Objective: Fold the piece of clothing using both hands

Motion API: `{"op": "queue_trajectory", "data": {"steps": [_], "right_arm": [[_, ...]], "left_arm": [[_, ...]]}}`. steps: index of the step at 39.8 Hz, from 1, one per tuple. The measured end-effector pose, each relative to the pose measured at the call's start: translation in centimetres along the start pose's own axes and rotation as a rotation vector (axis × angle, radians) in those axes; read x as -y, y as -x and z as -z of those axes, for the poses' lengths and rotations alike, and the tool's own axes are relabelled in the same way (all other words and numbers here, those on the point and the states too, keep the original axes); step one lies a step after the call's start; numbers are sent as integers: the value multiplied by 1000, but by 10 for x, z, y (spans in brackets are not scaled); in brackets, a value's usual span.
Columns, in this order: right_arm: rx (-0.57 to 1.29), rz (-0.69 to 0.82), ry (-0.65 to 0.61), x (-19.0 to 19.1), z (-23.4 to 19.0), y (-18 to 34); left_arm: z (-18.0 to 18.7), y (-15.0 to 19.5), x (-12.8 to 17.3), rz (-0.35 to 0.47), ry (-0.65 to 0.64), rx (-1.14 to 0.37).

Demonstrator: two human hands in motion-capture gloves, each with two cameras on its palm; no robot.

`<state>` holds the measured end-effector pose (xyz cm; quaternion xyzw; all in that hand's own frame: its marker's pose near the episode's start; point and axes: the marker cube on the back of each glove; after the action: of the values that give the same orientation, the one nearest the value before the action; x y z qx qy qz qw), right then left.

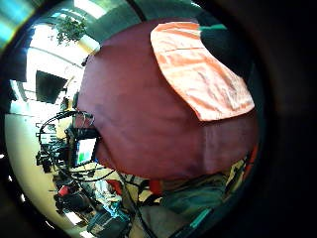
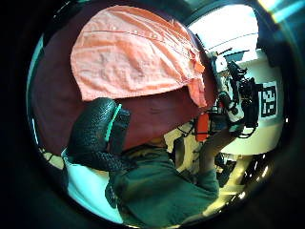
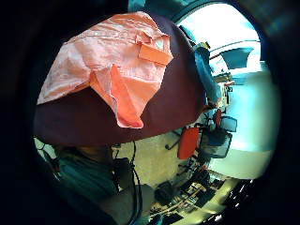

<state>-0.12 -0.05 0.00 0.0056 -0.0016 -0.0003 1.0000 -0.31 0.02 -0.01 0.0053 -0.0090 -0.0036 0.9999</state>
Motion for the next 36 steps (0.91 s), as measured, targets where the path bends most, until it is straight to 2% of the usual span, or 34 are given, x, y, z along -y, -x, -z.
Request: {"op": "queue_trajectory", "data": {"steps": [9,23,36], "right_arm": [[-16,1,11,-6,5,1],[-20,-4,22,-6,4,-4],[-23,20,15,-17,14,-6]], "left_arm": [[-3,-2,1,-15,-3,-5],[-2,-2,-3,9,10,24],[5,-11,-9,-40,-10,-12]]}}
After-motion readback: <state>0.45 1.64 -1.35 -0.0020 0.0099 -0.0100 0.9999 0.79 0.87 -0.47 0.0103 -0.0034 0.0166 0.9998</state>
